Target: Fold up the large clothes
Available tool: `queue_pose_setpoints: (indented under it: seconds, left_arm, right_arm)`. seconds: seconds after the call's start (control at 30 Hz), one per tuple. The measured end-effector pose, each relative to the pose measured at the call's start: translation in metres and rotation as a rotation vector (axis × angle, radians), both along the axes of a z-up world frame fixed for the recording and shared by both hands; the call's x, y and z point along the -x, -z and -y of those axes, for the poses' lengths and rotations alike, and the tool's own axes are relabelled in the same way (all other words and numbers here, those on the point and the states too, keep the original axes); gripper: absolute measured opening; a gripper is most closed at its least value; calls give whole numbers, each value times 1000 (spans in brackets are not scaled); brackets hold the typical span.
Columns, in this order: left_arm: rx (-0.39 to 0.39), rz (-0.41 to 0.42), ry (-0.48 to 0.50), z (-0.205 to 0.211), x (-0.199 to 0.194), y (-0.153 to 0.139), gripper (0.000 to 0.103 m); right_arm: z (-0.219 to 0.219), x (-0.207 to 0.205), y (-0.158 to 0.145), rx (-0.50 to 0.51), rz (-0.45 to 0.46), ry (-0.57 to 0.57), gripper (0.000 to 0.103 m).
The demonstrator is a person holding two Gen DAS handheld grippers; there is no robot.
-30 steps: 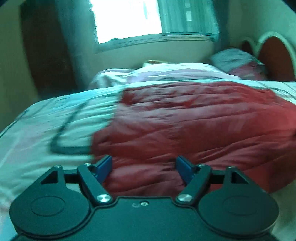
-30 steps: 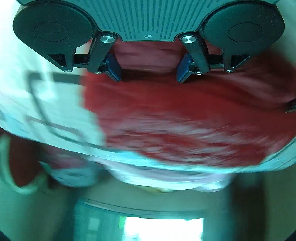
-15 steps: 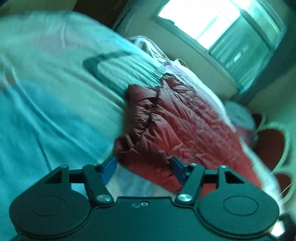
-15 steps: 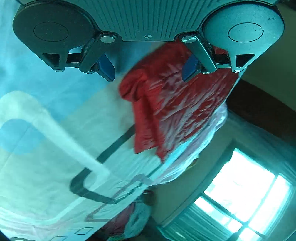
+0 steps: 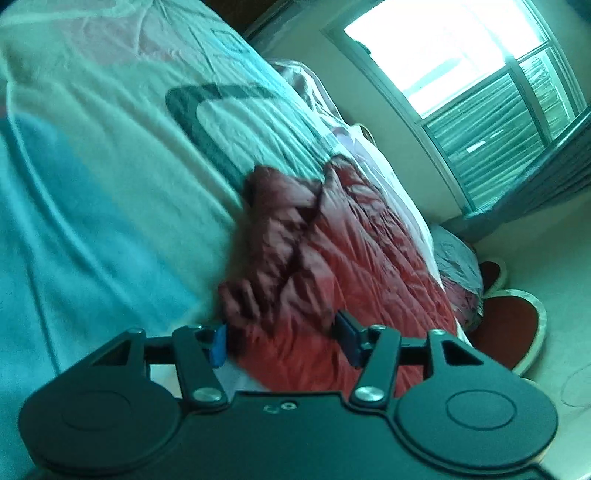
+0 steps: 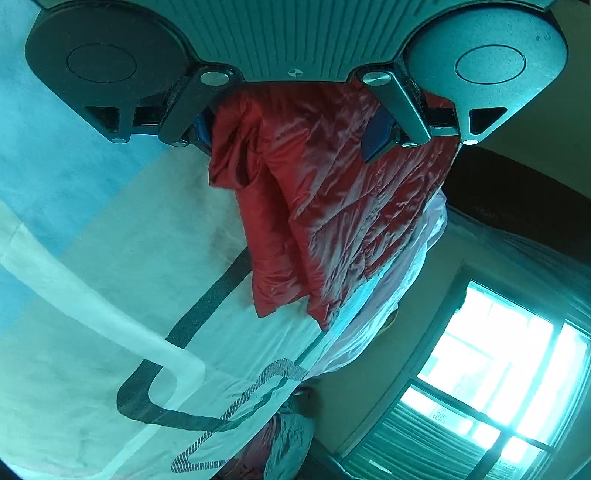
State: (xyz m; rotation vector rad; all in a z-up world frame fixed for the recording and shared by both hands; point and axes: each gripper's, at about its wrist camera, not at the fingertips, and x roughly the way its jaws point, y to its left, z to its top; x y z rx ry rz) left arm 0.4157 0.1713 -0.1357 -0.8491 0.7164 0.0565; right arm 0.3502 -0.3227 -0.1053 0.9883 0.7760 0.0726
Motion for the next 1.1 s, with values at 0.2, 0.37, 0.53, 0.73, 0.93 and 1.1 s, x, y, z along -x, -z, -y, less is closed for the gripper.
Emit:
queue_pose_setpoints:
  seconds: [0.2,0.37,0.53,0.73,0.93,1.1]
  left_arm:
    - [-5,-4,-11,3,-9,2,49]
    - [-97,-10,35,14,-23,-5,18]
    - [-178,8,60,23,-15,-25,15]
    - [-195,24,65,24,4,-44,14]
    - [-189,22,63,26,38,-47,14]
    - [-179,15,64,27,70,-47,14]
  right_arm:
    - [2,-6,9,4,-10,2,61]
    - [-5,-25,5,57,-6,-57,23]
    - [-13,-18,-19,140,43,-97,13]
    - [-14,1,-35,154,54,-119,13]
    - [-11,33,-44,161,55,-131,13]
    - [-6,63,-47,166,50,-139,13]
